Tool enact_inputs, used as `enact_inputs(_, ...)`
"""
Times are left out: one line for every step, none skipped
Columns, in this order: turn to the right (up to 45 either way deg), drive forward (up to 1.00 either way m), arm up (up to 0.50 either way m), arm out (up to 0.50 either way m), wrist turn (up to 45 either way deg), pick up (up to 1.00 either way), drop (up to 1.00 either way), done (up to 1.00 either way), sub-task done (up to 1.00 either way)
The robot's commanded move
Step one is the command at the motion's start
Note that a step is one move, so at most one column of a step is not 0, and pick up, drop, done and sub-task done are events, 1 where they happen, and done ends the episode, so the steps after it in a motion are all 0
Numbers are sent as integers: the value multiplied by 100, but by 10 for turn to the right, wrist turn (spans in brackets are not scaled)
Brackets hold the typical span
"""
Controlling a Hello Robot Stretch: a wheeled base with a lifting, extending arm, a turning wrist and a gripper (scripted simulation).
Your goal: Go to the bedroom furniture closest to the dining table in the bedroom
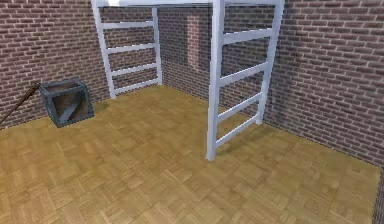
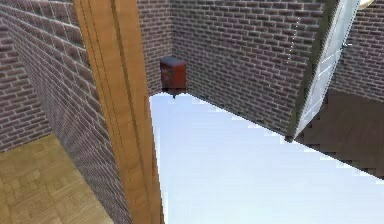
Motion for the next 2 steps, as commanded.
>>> enact_inputs(0,35,0,0,0,0,0,0,0)
enact_inputs(-450,0,0,0,0,0,0,0,0)
